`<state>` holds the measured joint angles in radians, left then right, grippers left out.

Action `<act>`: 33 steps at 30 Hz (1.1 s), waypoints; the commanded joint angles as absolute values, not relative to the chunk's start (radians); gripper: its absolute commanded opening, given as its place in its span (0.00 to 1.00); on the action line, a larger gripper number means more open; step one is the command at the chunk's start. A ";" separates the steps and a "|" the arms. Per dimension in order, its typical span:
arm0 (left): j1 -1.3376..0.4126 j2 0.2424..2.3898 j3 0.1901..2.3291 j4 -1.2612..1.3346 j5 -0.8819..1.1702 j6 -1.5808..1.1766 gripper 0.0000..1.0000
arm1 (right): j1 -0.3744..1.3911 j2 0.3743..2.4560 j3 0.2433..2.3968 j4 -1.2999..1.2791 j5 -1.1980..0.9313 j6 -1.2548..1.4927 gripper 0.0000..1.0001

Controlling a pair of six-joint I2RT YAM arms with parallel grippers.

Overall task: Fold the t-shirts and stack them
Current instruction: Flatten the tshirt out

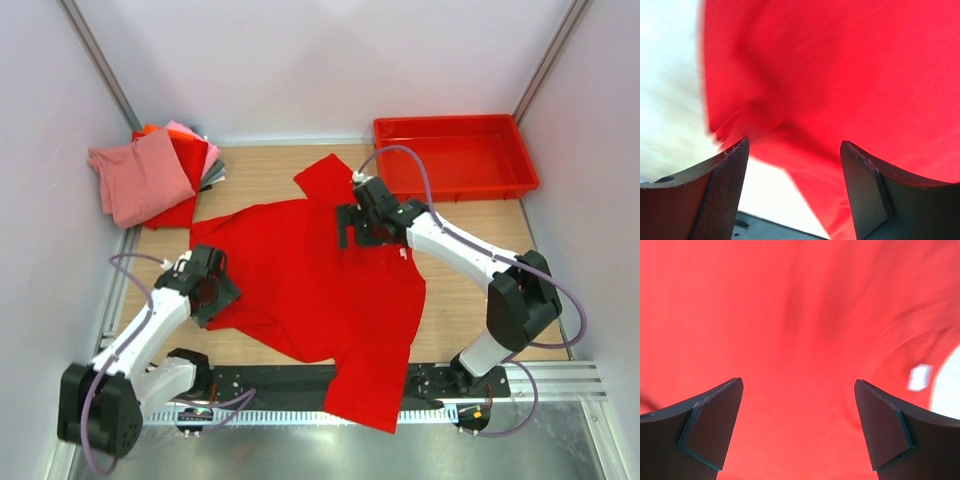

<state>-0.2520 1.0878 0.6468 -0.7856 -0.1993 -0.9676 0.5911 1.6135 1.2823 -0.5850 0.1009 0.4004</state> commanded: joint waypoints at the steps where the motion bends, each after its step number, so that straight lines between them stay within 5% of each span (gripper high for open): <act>1: -0.245 0.896 0.577 -0.768 -0.233 -1.144 0.74 | 0.655 1.574 1.186 -0.532 0.075 0.462 1.00; 20: -0.439 0.868 0.519 -0.971 -0.308 -1.315 0.67 | 0.692 1.534 1.075 -0.499 0.075 0.460 1.00; 29: -0.440 0.957 0.466 -0.873 -0.360 -1.289 0.66 | 0.693 1.548 1.051 -0.491 0.078 0.436 1.00; 33: -0.440 1.003 0.498 -0.847 -0.405 -1.272 0.59 | 0.693 1.548 1.026 -0.483 0.081 0.434 1.00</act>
<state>-0.4374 0.9874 0.4713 -0.8959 -0.3138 -1.2758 0.6914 1.5566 1.0409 -0.5190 0.0757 0.4465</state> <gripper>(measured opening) 0.605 0.996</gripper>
